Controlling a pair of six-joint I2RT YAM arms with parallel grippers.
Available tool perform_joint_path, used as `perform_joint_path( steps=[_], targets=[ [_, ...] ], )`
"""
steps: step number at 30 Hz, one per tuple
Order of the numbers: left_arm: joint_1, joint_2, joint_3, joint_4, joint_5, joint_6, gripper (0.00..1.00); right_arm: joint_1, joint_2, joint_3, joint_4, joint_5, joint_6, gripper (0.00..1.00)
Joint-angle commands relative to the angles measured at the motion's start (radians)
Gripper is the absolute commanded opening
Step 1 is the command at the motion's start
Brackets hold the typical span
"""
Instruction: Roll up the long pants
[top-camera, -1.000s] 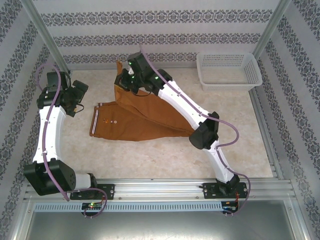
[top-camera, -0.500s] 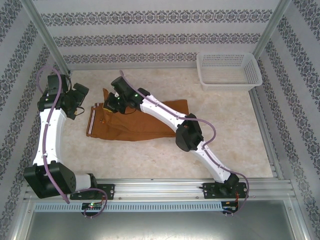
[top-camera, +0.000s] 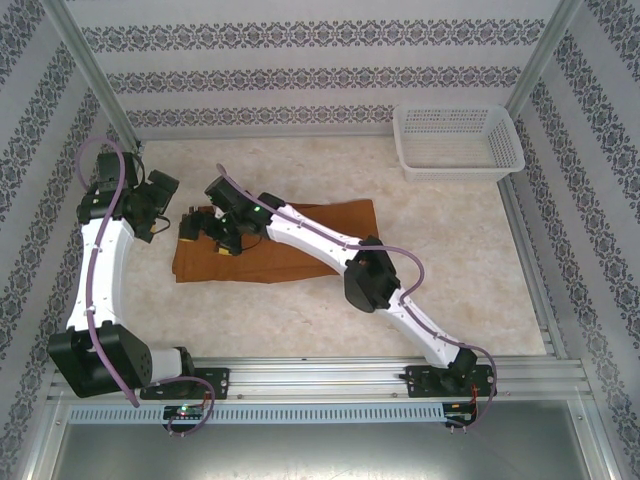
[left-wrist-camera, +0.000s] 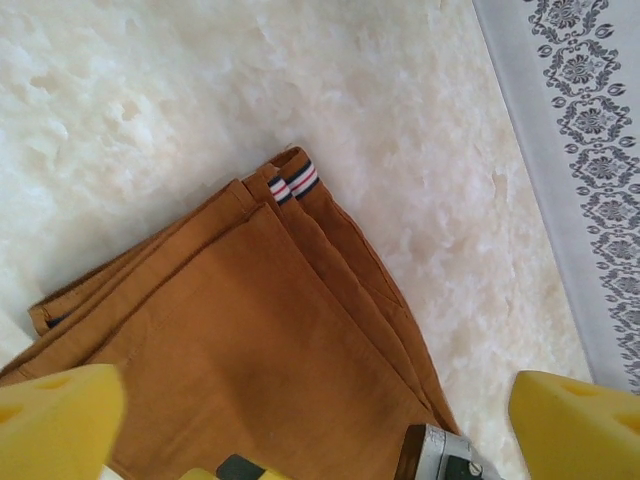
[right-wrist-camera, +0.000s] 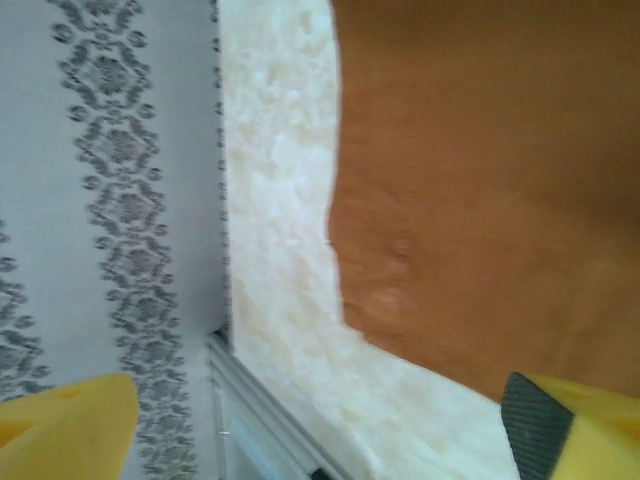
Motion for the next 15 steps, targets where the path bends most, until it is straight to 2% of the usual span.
perform_joint_path(
  steps=[1,2,3,7,11,15],
  targets=[
    [0.0,-0.037,-0.031,0.042,0.042,-0.029,0.47,-0.065,-0.148,-0.069,-0.152,0.091,-0.209,0.55],
    [-0.015,-0.042,-0.045,0.044,0.036,-0.041,0.19,-0.086,-0.188,-0.11,-0.183,0.121,-0.261,0.21],
    [-0.041,-0.045,-0.066,0.06,0.03,-0.049,0.0,-0.113,-0.237,-0.161,-0.213,0.161,-0.313,0.0],
    [-0.181,-0.025,-0.2,0.15,0.003,-0.122,0.0,-0.259,-0.374,-0.365,-0.282,0.268,-0.511,0.0],
    [-0.346,0.028,-0.35,0.273,-0.075,-0.288,0.0,-0.402,-0.444,-0.533,-0.255,0.293,-0.587,0.0],
    [-0.463,0.162,-0.334,0.315,-0.175,-0.353,0.0,-0.466,-0.459,-0.675,-0.16,0.312,-0.627,0.0]
  ],
)
